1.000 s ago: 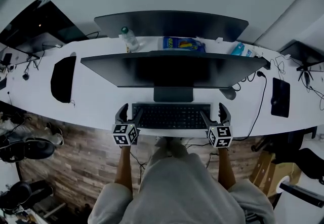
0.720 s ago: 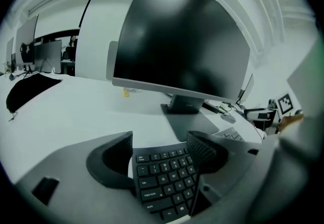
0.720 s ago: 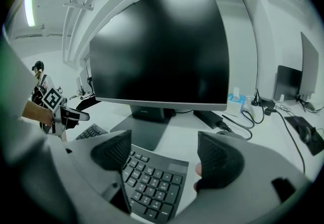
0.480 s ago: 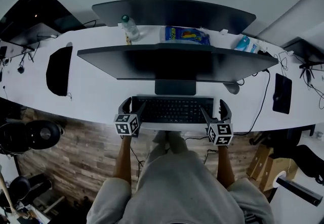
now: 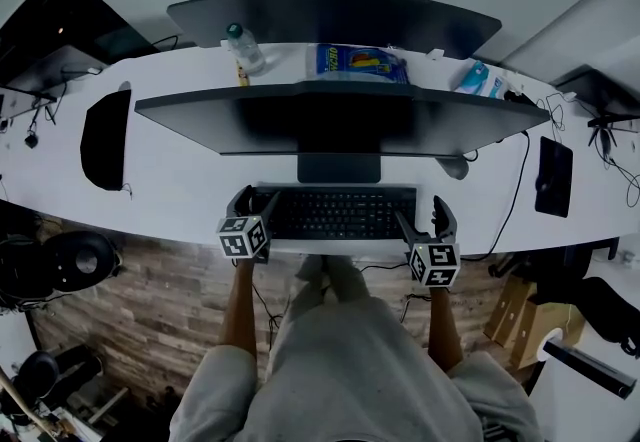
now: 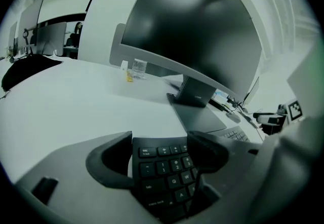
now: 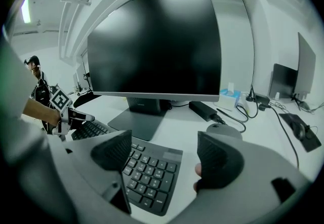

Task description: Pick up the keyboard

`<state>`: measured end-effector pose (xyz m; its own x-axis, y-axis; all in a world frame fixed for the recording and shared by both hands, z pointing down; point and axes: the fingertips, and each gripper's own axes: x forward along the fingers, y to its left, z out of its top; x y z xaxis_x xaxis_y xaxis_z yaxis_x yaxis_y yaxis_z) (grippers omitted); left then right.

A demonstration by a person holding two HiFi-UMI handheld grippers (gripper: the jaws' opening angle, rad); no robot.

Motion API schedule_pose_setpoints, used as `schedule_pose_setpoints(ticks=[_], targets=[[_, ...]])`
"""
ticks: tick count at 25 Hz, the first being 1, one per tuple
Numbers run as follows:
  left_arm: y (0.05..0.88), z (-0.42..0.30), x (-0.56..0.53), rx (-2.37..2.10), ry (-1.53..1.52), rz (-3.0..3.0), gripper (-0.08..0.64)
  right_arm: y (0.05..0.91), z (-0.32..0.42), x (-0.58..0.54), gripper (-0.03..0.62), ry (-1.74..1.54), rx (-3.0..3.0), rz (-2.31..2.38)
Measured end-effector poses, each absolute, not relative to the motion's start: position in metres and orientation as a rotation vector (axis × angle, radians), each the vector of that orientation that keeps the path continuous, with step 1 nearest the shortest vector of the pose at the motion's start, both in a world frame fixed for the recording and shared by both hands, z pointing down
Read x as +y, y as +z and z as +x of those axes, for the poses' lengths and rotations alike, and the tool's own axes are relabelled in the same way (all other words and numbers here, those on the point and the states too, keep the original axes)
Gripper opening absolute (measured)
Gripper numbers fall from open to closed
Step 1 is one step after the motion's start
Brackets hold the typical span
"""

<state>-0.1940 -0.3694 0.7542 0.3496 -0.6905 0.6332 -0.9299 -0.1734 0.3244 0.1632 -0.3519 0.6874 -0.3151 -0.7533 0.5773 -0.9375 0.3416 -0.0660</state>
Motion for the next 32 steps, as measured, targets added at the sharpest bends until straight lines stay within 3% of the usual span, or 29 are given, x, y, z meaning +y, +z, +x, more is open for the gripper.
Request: schedule_pose_setpoints(ticks=[32], targets=[[0.766, -0.190, -0.365, -1.410, 0.437, 1.895, 0.322, 0.714, 0.157, -0.355, 0.400, 0.627, -2.152, 1.458]])
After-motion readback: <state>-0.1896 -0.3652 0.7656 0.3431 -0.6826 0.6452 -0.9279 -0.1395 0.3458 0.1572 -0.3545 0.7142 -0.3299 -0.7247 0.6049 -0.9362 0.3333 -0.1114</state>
